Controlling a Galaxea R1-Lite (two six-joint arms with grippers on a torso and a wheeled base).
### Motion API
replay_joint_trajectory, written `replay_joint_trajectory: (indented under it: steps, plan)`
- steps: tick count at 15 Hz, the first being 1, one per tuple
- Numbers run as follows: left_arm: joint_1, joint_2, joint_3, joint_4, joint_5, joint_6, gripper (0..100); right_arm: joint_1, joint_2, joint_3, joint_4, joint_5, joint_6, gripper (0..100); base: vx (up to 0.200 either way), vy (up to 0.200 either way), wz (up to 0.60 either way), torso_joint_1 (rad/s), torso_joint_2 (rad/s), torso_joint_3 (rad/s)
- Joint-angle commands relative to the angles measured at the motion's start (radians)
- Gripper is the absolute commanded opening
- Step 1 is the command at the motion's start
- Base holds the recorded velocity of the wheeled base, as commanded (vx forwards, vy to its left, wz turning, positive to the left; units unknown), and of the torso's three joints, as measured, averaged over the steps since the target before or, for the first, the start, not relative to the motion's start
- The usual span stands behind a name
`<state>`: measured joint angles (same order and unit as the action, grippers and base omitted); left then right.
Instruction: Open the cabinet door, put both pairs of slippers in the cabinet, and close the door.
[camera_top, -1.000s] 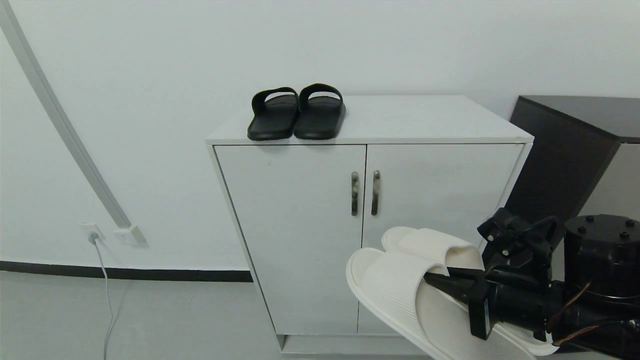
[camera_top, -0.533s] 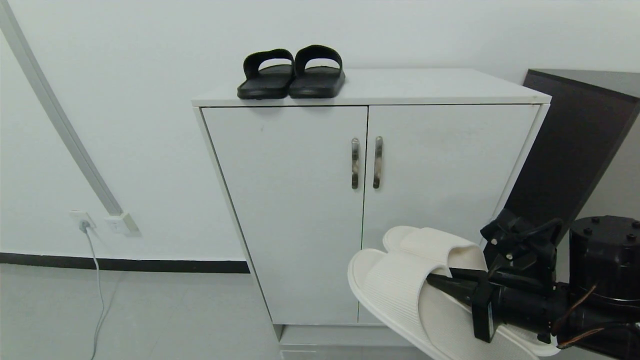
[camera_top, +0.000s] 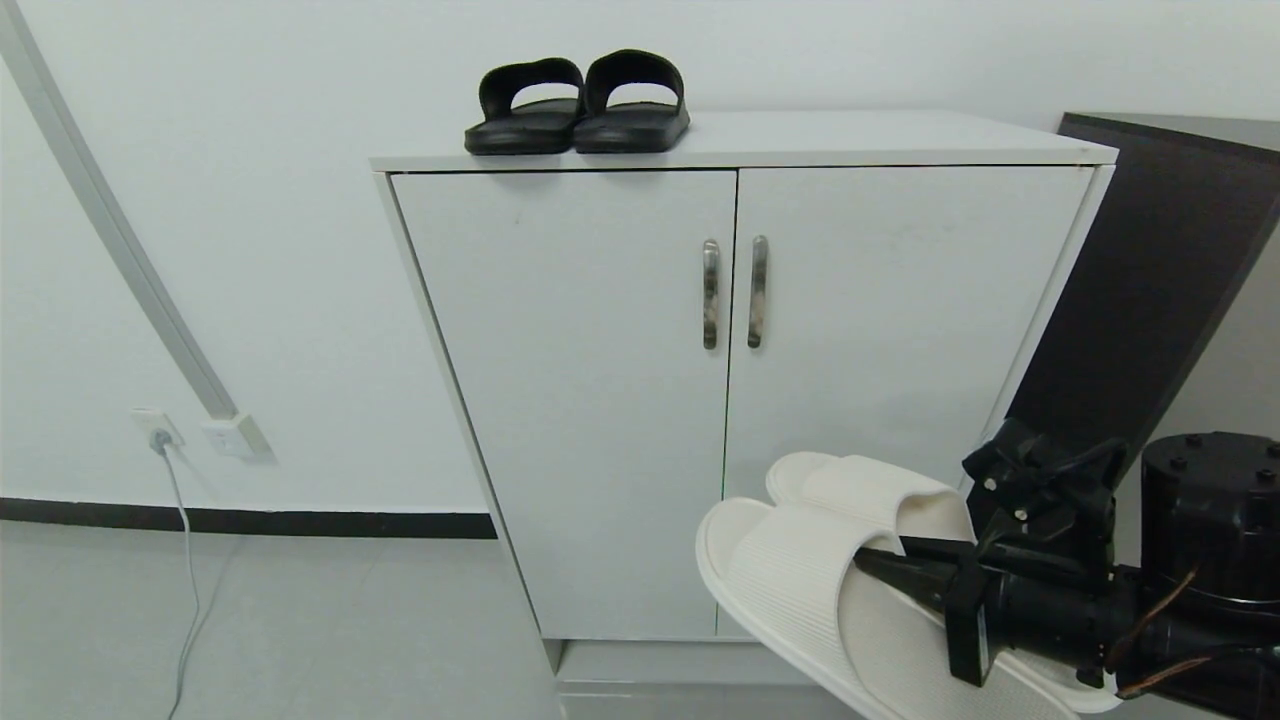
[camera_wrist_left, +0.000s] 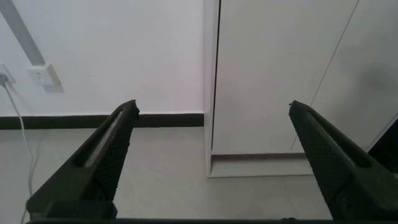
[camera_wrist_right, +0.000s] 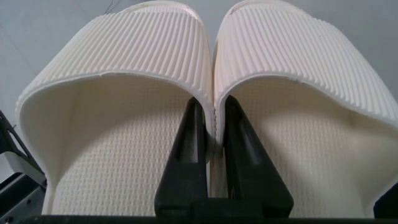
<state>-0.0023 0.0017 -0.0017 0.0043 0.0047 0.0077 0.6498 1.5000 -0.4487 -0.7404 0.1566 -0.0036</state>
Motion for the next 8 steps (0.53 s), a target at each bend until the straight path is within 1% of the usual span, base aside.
replay_joint_trajectory:
  steps: [1, 2, 3, 4, 5, 6, 7, 8]
  plan:
    - [-0.001, 0.001, 0.000, 0.000, 0.000, 0.002, 100, -0.001, 0.002, 0.002, 0.000, 0.000, -0.001, 0, 0.000, 0.000, 0.00, 0.000, 0.00, 0.000]
    - [-0.001, 0.012, -0.001, 0.002, 0.000, 0.002, 100, -0.001, -0.001, 0.004, 0.000, 0.000, -0.001, 0, 0.000, 0.000, 0.00, 0.000, 0.00, 0.000]
    - [-0.004, 0.047, -0.008, -0.003, 0.000, 0.003, 100, 0.001, 0.002, 0.001, 0.000, 0.001, -0.001, 0, 0.000, 0.000, 0.00, -0.002, 0.19, 0.168]
    - [-0.007, 0.115, -0.057, -0.015, 0.000, -0.008, 100, 0.001, 0.005, -0.002, 0.000, 0.003, -0.001, 0, 0.000, 0.000, 0.00, -0.002, 0.13, 0.090]
    - [-0.011, 0.190, -0.142, -0.040, 0.000, -0.041, 100, 0.001, 0.005, 0.001, 0.000, 0.003, -0.001, 0, 0.000, 0.000, 0.00, 0.007, 0.08, 0.036]
    - [-0.013, 0.262, -0.227, -0.058, -0.015, -0.066, 100, 0.001, 0.003, 0.001, 0.000, 0.003, -0.001, 0, 0.000, 0.000, 0.00, 0.000, 0.00, 0.000]
    - [-0.019, 0.325, -0.276, -0.059, -0.068, -0.066, 100, 0.001, 0.000, -0.001, 0.000, 0.003, -0.001, 0, 0.000, 0.000, 0.00, 0.000, 0.00, 0.000]
    - [-0.019, 0.408, -0.316, -0.067, -0.140, -0.069, 100, 0.001, -0.001, -0.001, 0.000, 0.003, -0.001, 0, 0.000, 0.000, 0.00, 0.000, 0.00, 0.000]
